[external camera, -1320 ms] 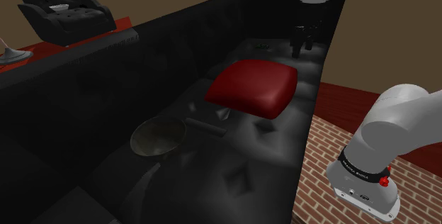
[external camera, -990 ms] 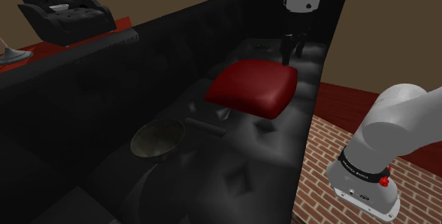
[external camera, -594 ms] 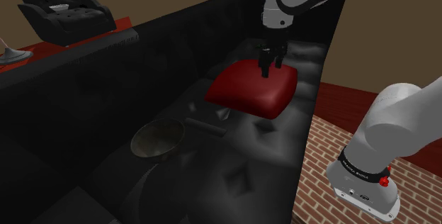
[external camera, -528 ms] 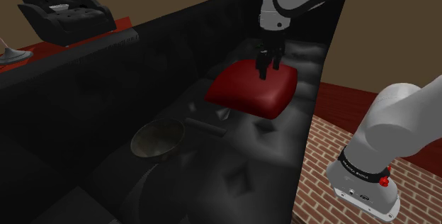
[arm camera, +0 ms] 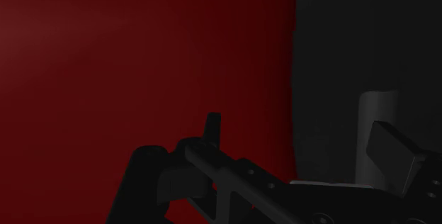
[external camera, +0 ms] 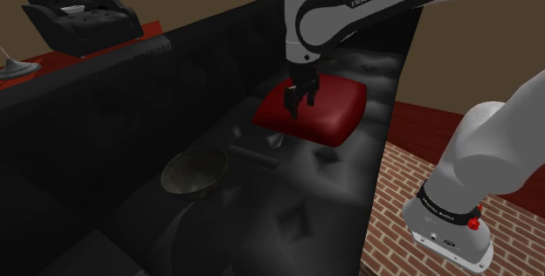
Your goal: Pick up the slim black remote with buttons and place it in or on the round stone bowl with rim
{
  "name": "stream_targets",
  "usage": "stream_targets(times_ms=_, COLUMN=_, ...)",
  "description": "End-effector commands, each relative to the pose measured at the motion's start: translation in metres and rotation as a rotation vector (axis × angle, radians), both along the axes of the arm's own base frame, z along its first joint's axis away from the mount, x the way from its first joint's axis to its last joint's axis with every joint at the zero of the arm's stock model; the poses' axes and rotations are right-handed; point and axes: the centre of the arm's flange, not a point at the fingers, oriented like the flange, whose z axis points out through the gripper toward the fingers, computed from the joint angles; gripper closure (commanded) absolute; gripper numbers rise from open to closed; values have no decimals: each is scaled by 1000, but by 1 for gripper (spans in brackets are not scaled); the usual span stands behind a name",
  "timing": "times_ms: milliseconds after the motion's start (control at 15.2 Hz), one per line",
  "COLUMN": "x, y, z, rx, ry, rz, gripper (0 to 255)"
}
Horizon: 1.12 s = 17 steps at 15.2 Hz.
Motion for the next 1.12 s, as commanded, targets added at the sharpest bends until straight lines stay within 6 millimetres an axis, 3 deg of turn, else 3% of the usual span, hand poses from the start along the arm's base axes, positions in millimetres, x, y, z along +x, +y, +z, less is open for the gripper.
stream_targets(times_ms=0, x=10, y=23, z=-14, rx=4, ry=4, rz=14, gripper=0)
stream_targets(times_ms=792, x=65, y=146, z=-91, rx=22, ry=31, rz=98, gripper=0)
stream_targets(times_ms=1056, x=63, y=147, z=-112, rx=22, ry=31, rz=98, gripper=0)
